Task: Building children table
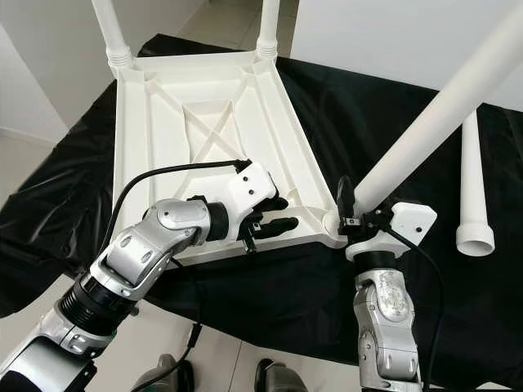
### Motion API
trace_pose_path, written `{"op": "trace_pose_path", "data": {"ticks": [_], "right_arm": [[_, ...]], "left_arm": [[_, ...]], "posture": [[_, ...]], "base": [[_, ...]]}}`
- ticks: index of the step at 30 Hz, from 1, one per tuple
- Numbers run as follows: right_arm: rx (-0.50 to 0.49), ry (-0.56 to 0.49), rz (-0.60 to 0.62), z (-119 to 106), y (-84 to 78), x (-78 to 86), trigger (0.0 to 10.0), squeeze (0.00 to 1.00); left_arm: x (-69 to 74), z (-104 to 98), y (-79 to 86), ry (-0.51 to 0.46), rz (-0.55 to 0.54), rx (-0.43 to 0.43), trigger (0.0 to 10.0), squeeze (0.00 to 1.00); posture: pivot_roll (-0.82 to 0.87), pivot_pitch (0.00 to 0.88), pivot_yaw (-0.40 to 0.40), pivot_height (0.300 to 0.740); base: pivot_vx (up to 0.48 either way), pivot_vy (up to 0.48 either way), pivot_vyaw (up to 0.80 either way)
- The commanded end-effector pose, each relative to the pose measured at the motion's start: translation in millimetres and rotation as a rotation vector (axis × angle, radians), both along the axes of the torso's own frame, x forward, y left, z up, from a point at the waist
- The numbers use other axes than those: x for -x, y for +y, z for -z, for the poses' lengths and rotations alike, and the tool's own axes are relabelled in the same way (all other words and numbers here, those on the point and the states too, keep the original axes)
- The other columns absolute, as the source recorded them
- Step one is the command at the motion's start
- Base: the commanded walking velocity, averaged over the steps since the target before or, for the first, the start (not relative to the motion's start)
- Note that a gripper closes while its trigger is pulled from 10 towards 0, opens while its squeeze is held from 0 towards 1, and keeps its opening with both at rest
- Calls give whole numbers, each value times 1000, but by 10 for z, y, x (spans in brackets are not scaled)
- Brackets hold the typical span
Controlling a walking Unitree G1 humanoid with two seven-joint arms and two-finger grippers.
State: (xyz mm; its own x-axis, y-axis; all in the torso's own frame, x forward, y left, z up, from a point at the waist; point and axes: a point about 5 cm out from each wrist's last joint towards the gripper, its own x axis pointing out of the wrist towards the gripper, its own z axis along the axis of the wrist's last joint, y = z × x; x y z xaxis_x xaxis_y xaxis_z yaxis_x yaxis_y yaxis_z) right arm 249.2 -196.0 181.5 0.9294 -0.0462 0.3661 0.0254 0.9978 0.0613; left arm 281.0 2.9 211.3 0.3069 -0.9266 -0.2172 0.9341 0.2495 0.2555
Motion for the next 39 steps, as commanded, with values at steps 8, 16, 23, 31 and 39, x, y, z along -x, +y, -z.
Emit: {"op": "trace_pose_path", "data": {"ticks": [8, 16, 23, 31, 39], "right_arm": [[-4, 193, 21, 259, -33, -100, 10000, 0], [125, 279, -64, 287, 105, -191, 10000, 0], [144, 302, -66, 356, 115, -165, 10000, 0], [94, 322, -29, 347, 68, -182, 10000, 0], [50, 335, -9, 355, 83, -198, 10000, 0]], "left_arm": [[32, -15, -27, 2, 32, 1, 10000, 0], [16, -26, -14, -2, 21, 2, 10000, 0], [11, -32, -4, -4, 10, 6, 10000, 0], [16, -33, -11, -2, 18, 5, 10000, 0], [11, -38, -7, -6, 17, 3, 10000, 0]], "posture": [[31, 158, -34, 740], [33, 162, -36, 740], [34, 170, -40, 740], [30, 172, -37, 740], [30, 173, -31, 740]], "base": [[0, 0, 0], [0, 0, 0], [0, 0, 0], [0, 0, 0], [0, 0, 0]]}}
